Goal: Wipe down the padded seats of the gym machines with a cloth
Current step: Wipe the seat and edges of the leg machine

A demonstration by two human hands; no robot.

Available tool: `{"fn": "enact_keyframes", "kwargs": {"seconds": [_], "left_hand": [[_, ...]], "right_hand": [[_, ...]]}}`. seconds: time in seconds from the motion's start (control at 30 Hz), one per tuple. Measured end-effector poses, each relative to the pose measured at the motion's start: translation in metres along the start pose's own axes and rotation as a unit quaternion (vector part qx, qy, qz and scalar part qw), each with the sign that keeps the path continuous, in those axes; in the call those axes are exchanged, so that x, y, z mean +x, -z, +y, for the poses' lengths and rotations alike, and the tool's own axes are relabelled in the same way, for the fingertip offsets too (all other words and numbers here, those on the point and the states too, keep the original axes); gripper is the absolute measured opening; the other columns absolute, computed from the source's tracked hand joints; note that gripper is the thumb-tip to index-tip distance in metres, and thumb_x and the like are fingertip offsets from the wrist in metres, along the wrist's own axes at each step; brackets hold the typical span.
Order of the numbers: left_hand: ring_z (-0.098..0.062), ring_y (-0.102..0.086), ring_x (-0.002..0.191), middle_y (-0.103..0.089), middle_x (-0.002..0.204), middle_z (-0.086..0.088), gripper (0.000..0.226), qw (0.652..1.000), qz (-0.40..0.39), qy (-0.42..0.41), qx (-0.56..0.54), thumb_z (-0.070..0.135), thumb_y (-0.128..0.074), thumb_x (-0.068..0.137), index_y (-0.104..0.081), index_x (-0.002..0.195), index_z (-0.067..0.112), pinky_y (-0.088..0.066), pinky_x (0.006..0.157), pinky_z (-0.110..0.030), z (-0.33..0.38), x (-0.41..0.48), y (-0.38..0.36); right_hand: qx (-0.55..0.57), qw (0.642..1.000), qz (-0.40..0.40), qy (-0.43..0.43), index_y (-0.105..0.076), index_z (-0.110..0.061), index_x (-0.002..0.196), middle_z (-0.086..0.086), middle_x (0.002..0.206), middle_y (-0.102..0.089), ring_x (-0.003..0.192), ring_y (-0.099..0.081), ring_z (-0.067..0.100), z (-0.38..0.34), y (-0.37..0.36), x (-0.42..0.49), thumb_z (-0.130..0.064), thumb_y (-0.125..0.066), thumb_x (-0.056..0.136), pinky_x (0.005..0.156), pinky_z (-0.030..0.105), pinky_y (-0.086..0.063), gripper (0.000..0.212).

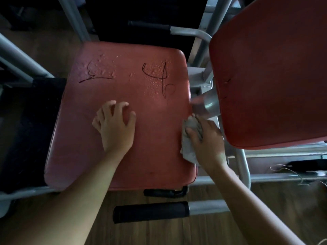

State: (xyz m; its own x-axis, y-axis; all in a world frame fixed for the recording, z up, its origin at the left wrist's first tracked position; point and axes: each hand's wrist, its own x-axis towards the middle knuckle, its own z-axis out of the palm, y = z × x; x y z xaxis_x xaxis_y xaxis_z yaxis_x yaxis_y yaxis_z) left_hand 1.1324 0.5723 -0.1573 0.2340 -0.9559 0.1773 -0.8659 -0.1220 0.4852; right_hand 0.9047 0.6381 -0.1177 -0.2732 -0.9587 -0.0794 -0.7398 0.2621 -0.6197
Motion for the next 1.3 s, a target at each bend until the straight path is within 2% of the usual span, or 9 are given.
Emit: {"fn": "enact_keyframes", "kwargs": {"seconds": [0.07, 0.17, 0.3, 0.4, 0.57, 0.73, 1.03, 1.17, 1.3], "left_hand": [[-0.029, -0.036, 0.141, -0.044, 0.148, -0.006, 0.044, 0.999, -0.011, -0.049, 0.017, 0.043, -0.053, 0.093, -0.057, 0.134, 0.025, -0.018, 0.119, -0.052, -0.003, -0.002, -0.01], [-0.026, -0.026, 0.15, -0.035, 0.158, -0.006, 0.051, 0.997, -0.041, -0.041, 0.054, 0.045, -0.051, 0.096, -0.048, 0.144, 0.027, -0.01, 0.124, -0.052, -0.002, 0.0, -0.012], [-0.025, -0.021, 0.152, -0.031, 0.16, -0.004, 0.052, 0.995, -0.067, -0.033, 0.074, 0.047, -0.051, 0.095, -0.046, 0.144, 0.028, -0.011, 0.124, -0.053, 0.002, 0.002, -0.01], [-0.025, -0.021, 0.152, -0.03, 0.16, -0.005, 0.053, 0.993, -0.071, -0.029, 0.089, 0.047, -0.052, 0.095, -0.045, 0.144, 0.028, -0.012, 0.123, -0.055, 0.003, 0.002, -0.011], [-0.027, -0.019, 0.152, -0.028, 0.16, -0.005, 0.053, 0.991, -0.081, -0.025, 0.102, 0.047, -0.051, 0.096, -0.044, 0.145, 0.028, -0.012, 0.122, -0.055, 0.003, 0.004, -0.011], [-0.026, -0.018, 0.152, -0.027, 0.16, -0.004, 0.054, 0.99, -0.089, -0.023, 0.109, 0.049, -0.046, 0.095, -0.044, 0.144, 0.029, -0.013, 0.121, -0.055, 0.005, 0.004, -0.01], [-0.025, -0.018, 0.152, -0.027, 0.16, -0.003, 0.054, 0.991, -0.083, -0.02, 0.107, 0.047, -0.052, 0.094, -0.043, 0.144, 0.029, -0.013, 0.122, -0.055, 0.005, 0.004, -0.01], [-0.026, -0.019, 0.152, -0.028, 0.16, -0.003, 0.054, 0.991, -0.08, -0.021, 0.105, 0.047, -0.053, 0.094, -0.044, 0.144, 0.029, -0.013, 0.122, -0.055, 0.005, 0.003, -0.01], [-0.026, -0.018, 0.152, -0.028, 0.159, -0.003, 0.054, 0.991, -0.079, -0.026, 0.108, 0.047, -0.052, 0.094, -0.043, 0.144, 0.028, -0.013, 0.121, -0.055, 0.004, 0.003, -0.011]], "right_hand": [[0.008, 1.0, 0.022, 0.009, -0.055, -0.015, 0.14, 0.006, 0.136, -0.056, 0.123, -0.051, 0.025, -0.007, -0.011, 0.034, -0.028, -0.063, 0.097, 0.101, 0.03, -0.038, 0.046], [-0.001, 0.999, 0.024, -0.025, -0.053, -0.01, 0.141, 0.016, 0.138, -0.054, 0.126, -0.05, 0.032, -0.015, -0.032, 0.084, -0.026, -0.061, 0.098, 0.106, 0.039, -0.039, 0.047], [-0.047, 0.995, 0.009, -0.084, -0.054, -0.01, 0.138, 0.02, 0.13, -0.057, 0.118, -0.056, 0.035, -0.013, -0.043, 0.106, -0.034, -0.051, 0.101, 0.099, 0.041, -0.045, 0.044], [-0.015, 0.995, -0.006, -0.094, -0.06, -0.005, 0.12, 0.017, 0.114, -0.064, 0.105, -0.063, 0.033, -0.005, -0.037, 0.091, -0.034, -0.053, 0.101, 0.086, 0.038, -0.05, 0.035], [-0.111, 0.989, -0.017, -0.097, -0.046, -0.016, 0.146, 0.011, 0.136, -0.055, 0.122, -0.051, 0.036, -0.005, -0.036, 0.058, -0.039, -0.049, 0.103, 0.094, 0.047, -0.047, 0.049], [-0.174, 0.983, 0.024, -0.054, -0.049, -0.009, 0.142, 0.019, 0.132, -0.056, 0.119, -0.053, 0.037, -0.017, -0.045, 0.101, -0.036, -0.047, 0.103, 0.091, 0.044, -0.048, 0.047], [-0.093, 0.991, 0.014, -0.093, -0.043, -0.017, 0.15, 0.013, 0.141, -0.053, 0.118, -0.054, 0.039, -0.008, -0.037, 0.048, -0.039, -0.047, 0.104, 0.094, 0.045, -0.047, 0.051], [-0.07, 0.992, 0.036, -0.094, -0.052, -0.01, 0.141, 0.018, 0.133, -0.057, 0.12, -0.054, 0.039, -0.014, -0.043, 0.081, -0.034, -0.045, 0.105, 0.093, 0.041, -0.045, 0.043], [-0.095, 0.99, 0.044, -0.099, -0.049, -0.011, 0.145, 0.017, 0.135, -0.056, 0.124, -0.052, 0.035, -0.02, -0.049, 0.107, -0.036, -0.042, 0.106, 0.096, 0.038, -0.044, 0.047]]}}
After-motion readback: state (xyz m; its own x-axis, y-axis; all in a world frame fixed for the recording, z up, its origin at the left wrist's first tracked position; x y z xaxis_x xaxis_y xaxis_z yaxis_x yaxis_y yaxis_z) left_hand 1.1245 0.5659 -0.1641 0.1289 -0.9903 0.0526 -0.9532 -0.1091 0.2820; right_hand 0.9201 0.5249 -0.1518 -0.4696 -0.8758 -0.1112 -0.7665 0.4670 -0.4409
